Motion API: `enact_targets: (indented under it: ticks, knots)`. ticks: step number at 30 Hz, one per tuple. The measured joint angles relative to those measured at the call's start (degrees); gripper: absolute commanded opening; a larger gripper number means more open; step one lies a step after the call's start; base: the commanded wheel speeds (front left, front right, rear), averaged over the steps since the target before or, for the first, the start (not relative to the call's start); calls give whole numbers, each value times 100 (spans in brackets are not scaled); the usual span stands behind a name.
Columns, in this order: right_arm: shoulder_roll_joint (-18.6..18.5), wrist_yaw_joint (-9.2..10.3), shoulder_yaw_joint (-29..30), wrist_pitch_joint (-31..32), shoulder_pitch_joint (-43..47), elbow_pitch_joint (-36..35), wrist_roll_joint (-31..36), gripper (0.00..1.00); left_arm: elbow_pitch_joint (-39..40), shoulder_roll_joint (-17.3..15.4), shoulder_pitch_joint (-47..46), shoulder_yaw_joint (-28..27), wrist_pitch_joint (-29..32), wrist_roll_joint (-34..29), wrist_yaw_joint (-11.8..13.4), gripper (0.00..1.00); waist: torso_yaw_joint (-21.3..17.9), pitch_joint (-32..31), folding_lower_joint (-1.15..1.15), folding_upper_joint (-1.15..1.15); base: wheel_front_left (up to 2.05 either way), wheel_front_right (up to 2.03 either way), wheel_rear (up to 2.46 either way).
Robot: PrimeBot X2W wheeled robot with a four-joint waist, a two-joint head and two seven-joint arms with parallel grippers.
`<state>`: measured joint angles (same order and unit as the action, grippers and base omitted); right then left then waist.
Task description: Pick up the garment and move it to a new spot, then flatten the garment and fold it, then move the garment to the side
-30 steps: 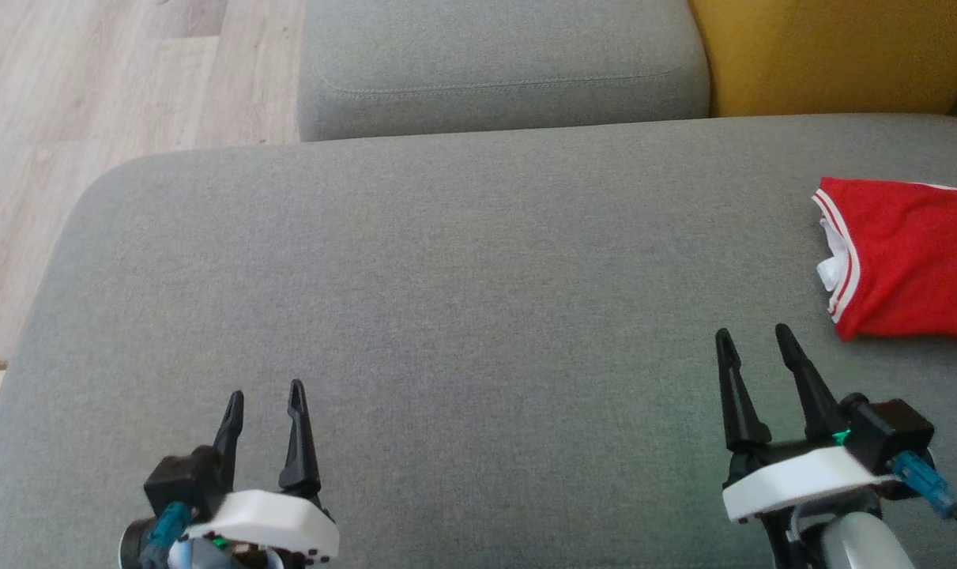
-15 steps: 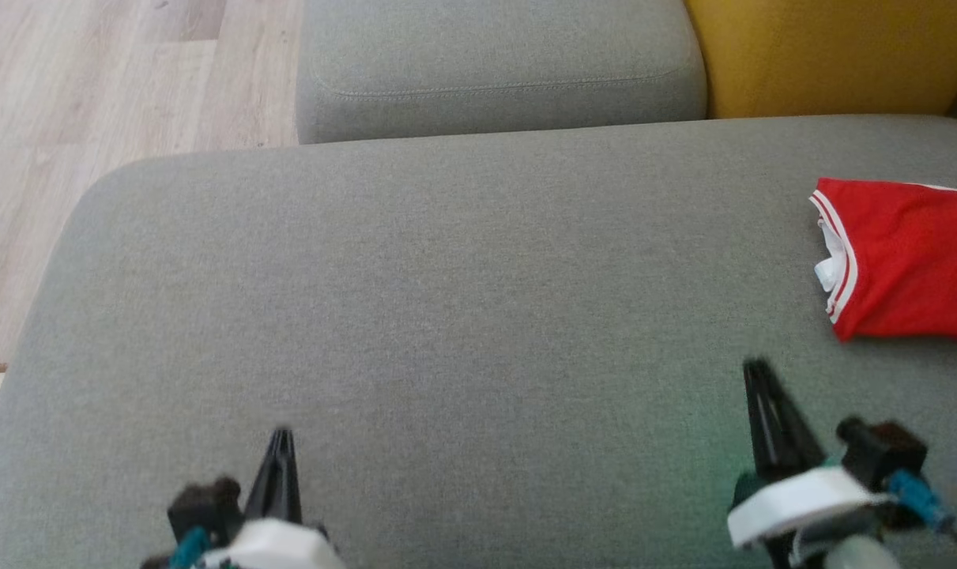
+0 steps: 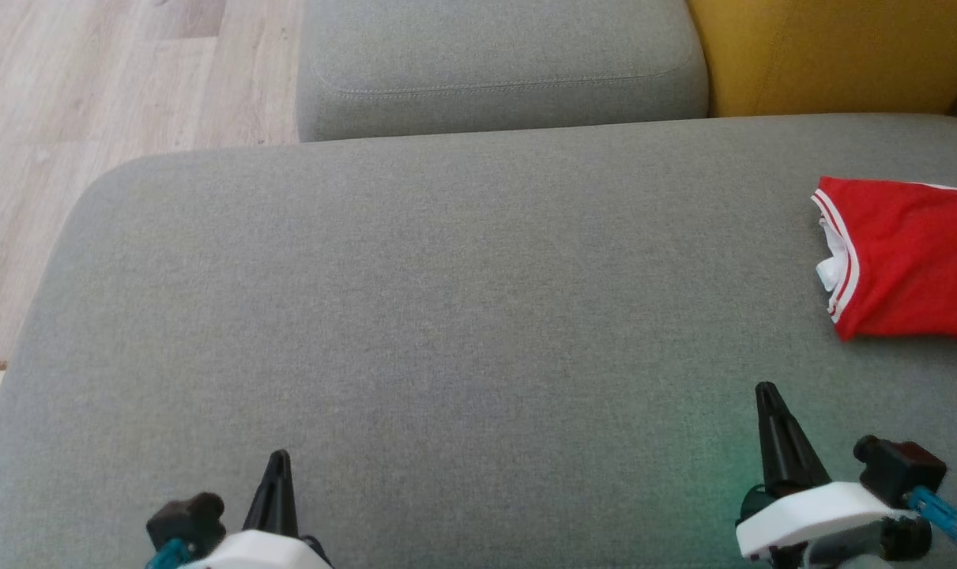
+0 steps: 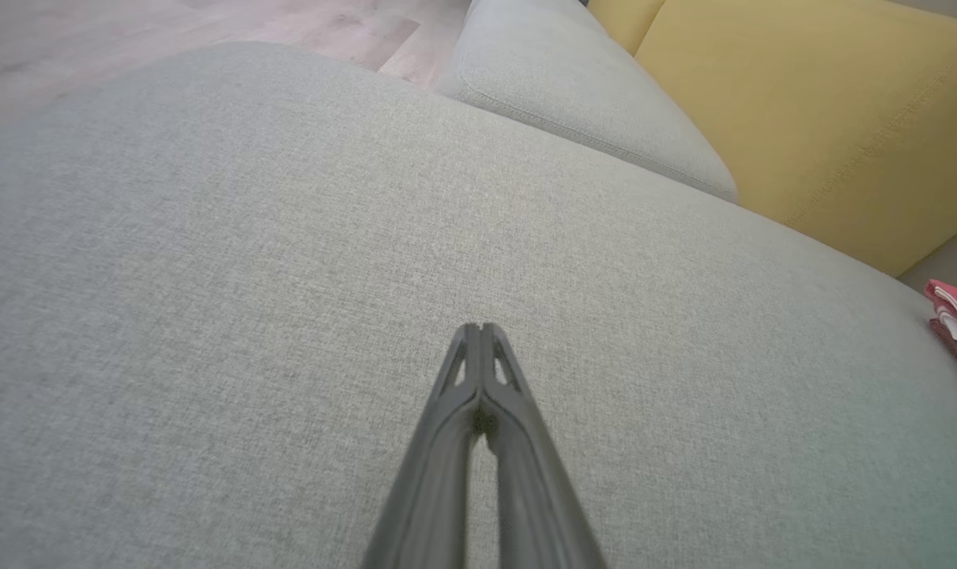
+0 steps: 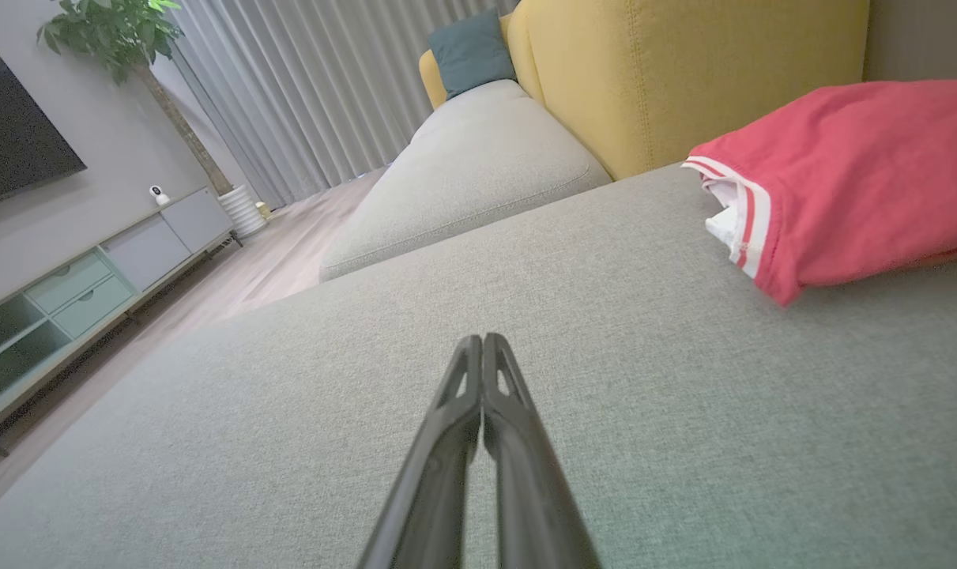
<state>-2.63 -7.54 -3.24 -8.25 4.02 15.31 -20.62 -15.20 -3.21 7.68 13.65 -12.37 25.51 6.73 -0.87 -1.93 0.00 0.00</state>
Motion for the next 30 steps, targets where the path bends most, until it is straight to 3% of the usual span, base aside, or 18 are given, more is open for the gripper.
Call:
enact_targets:
  ticks: [30]
  knots:
    - [-9, 0, 191, 299, -138, 4, -1971, 0, -18, -19, -254, -363, 403, 1857, -370, 0, 23, 57, 0, 0, 0, 0, 0]
